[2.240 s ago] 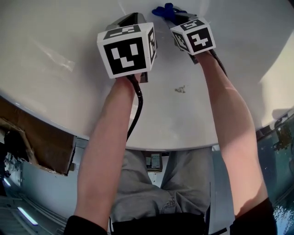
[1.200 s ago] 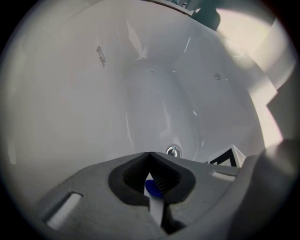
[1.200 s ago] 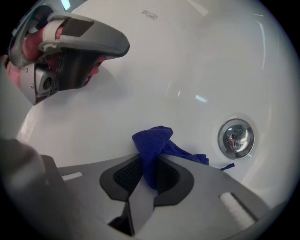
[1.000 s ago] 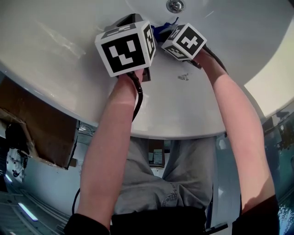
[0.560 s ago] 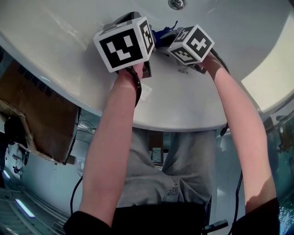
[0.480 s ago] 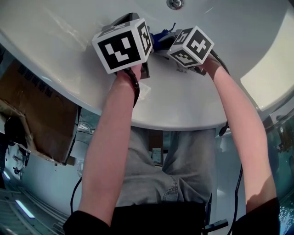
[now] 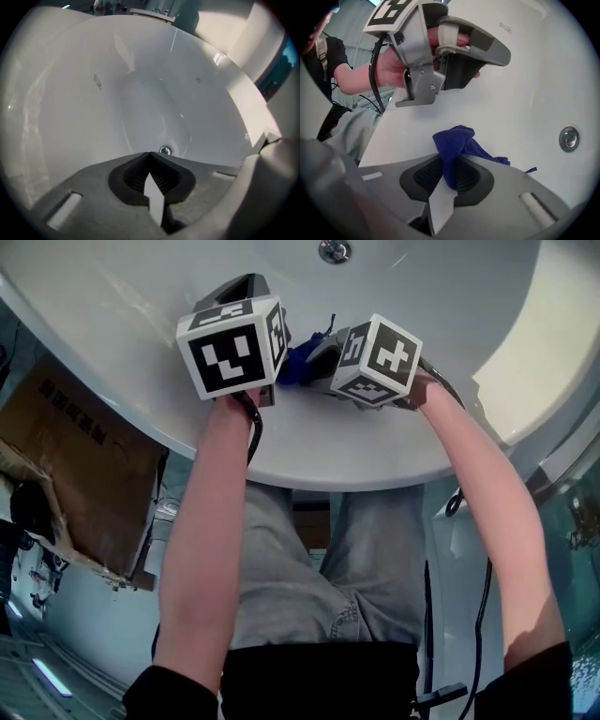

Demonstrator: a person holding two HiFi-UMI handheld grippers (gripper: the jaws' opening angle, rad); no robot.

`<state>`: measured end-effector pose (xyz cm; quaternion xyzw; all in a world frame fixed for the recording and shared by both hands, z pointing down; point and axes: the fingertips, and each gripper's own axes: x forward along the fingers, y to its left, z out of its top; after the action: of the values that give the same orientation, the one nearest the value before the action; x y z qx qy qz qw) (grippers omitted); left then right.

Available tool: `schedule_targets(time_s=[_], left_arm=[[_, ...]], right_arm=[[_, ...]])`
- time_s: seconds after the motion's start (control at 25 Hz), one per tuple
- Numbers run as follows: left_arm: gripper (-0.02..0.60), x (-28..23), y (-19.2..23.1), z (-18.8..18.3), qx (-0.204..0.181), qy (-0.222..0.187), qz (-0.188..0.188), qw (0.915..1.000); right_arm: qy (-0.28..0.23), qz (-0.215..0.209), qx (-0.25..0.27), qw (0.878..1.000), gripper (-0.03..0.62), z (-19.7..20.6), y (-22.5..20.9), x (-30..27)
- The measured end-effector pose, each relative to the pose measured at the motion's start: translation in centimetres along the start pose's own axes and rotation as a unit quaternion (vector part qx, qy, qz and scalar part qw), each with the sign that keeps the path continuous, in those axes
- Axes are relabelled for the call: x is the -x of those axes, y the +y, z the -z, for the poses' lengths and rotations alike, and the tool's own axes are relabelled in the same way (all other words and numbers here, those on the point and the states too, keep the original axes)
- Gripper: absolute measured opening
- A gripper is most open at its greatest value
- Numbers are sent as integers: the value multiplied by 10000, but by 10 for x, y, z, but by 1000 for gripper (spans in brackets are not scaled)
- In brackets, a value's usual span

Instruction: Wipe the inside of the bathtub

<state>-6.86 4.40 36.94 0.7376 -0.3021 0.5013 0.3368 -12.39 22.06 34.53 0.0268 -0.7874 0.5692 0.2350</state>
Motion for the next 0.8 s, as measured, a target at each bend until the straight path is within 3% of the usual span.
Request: schedule_targets(time_s=[0.12,0.32,0.52,0.8], left_arm=[[2,11,-5,-2,-404,-2,40,9992],[2,27,-19,-4,-583,-84,424,9974],[2,38,-20,1,-380,-66,505,9980],[2,44,-17,-1,-466,35,485,9977]], right_arm=[[13,-107,71,9999,66,0,25,2],[53,-358,123,9993,66,0,62,7],[50,-607,171,9980,66,2,94,13],[158,-895,427,9949,66,4,138,25]])
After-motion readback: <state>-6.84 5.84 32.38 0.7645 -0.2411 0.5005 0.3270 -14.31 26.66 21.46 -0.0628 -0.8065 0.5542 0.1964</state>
